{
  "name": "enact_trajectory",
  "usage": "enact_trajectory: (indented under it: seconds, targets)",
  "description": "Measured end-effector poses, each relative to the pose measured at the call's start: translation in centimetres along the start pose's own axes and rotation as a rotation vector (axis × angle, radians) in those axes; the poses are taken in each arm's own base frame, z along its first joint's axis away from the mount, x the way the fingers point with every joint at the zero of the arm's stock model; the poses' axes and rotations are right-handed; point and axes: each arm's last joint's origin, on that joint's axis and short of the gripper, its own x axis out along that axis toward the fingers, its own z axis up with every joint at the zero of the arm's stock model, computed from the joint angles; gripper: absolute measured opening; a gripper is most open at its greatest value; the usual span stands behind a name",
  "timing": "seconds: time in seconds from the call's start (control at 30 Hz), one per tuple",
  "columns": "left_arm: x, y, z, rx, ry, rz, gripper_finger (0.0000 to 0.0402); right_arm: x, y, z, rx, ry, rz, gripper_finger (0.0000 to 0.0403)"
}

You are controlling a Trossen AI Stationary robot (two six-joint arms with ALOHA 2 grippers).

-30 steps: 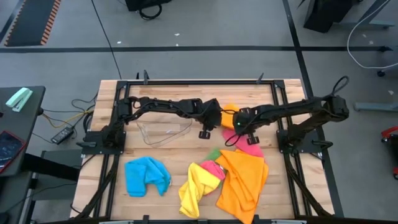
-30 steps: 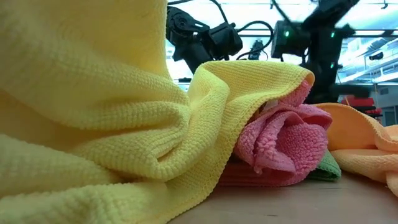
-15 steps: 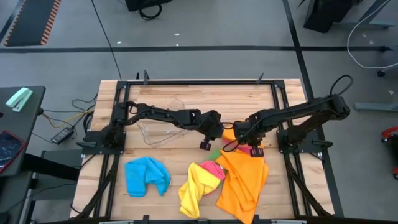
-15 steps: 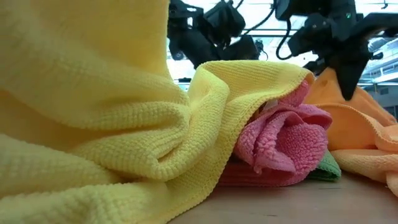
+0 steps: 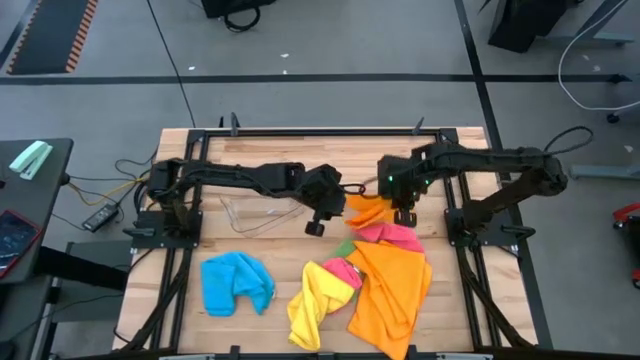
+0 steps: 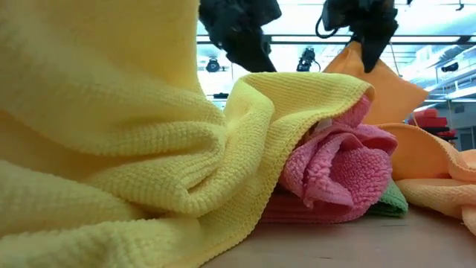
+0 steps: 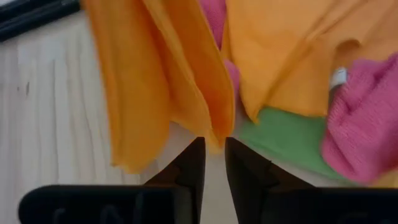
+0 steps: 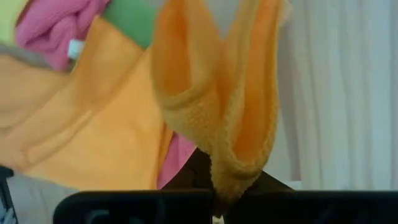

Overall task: Fold microfiber towels
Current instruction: Fold the orange microfiber towel

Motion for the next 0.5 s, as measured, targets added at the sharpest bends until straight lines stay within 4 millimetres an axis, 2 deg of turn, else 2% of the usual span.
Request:
enact_trajectory:
  seconds: [0.1,0.27,0.4,0.5]
  targets:
    - [0.4,-0.8,-0.9,0.006,-0.017,0.0,0.006,-0.3,-1.9,0.0,0.061,-0.004,0.017,0.0008]
    - [2.5,-2.4,-4.4,0.004,-0.088,0.022,0.0038,-1.0,-5.1,0.0,0.206,-0.045,0.1,0.0008]
    - [2.3,-2.6,-5.8,-0.004,-0.114,0.039,0.0024,-1.3,-7.6,-0.3,0.337,-0.071,0.176,0.0008]
    - [1.8,-2.4,-6.0,-0.013,-0.093,0.038,0.0019,-1.6,-8.8,-0.5,0.427,-0.103,0.189,0.0008]
